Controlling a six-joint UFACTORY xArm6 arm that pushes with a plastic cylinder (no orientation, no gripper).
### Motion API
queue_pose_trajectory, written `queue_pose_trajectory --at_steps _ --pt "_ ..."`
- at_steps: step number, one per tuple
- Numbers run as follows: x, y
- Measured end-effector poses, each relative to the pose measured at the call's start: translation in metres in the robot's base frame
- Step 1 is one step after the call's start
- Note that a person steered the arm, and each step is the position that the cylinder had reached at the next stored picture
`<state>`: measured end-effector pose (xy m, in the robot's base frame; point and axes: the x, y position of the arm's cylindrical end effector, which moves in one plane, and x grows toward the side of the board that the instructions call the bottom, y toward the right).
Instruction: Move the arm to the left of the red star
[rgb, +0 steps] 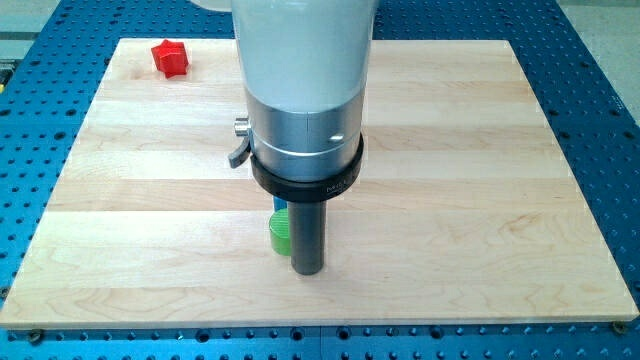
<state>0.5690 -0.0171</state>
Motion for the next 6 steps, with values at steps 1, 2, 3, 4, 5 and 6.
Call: queue_pose_trajectory --at_steps 1,2,3,4,5,6 --pt "0.05 -0.042" --pt "-0.011 -0.145" --pt "-0.138 -0.223" --pt "-0.242 -0.287" --pt "-0.349 -0.281" --pt "-0.374 -0.193"
